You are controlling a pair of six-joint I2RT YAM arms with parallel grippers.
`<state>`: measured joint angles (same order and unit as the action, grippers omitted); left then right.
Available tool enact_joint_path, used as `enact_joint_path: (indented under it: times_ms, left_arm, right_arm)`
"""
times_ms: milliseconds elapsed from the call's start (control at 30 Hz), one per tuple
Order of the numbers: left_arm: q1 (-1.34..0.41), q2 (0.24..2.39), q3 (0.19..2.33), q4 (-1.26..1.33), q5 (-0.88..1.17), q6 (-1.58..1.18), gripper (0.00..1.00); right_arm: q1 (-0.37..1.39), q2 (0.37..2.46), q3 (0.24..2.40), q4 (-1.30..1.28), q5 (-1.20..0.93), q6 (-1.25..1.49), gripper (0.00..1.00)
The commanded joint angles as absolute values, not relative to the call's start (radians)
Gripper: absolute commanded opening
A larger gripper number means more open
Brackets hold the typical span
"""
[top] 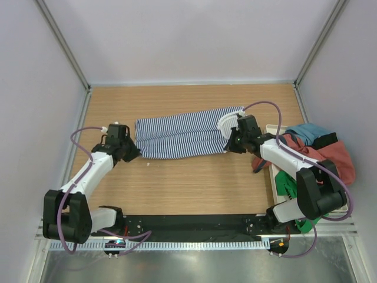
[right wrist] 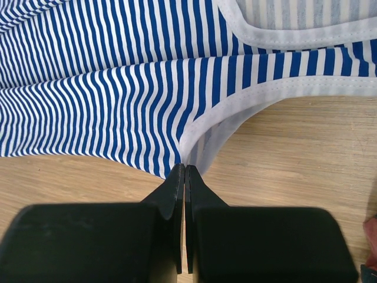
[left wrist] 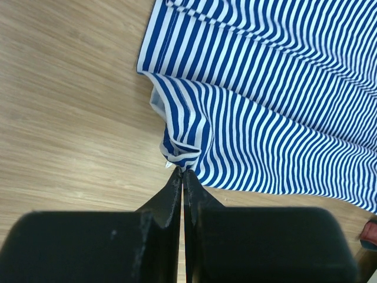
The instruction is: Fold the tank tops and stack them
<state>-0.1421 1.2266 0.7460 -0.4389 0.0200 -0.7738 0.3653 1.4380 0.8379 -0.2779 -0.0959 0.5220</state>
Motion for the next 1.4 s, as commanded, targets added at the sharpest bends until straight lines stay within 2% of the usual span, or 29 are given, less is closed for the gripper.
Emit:
enact_joint_path:
  times_ms: [0, 333, 600, 900, 1100, 1367]
  left_arm:
    - [-0.147, 1.189, 0.716, -0.439, 0.052, -0.769, 0.00]
    - [-0.158, 1.186, 0.617, -0.433, 0.055, -0.785, 0.00]
    - [-0.160, 1.102, 0.597, -0.477, 0.049, -0.805, 0.00]
    - [-0.160, 1.109, 0.577, -0.453, 0.081, -0.813, 0.00]
    - [-0.158, 1.083, 0.616, -0.482, 0.067, -0.813, 0.00]
    - [-0.149, 1.204, 0.748, -0.485, 0.054, -0.796, 0.00]
  right_arm:
    - [0.374, 1.388, 0.851, -0.285, -0.086, 0.515, 0.01]
    - [0.383, 1.422, 0.785, -0.255, -0.104, 0.535, 0.01]
    - [0.396, 1.453, 0.790, -0.296, -0.092, 0.529, 0.01]
    - [0.396, 1.441, 0.776, -0.305, -0.071, 0.534, 0.01]
    - [0.396, 1.428, 0.833, -0.334, -0.048, 0.517, 0.01]
    - [0.377, 1.528, 1.021, -0.388, -0.014, 0.476, 0.01]
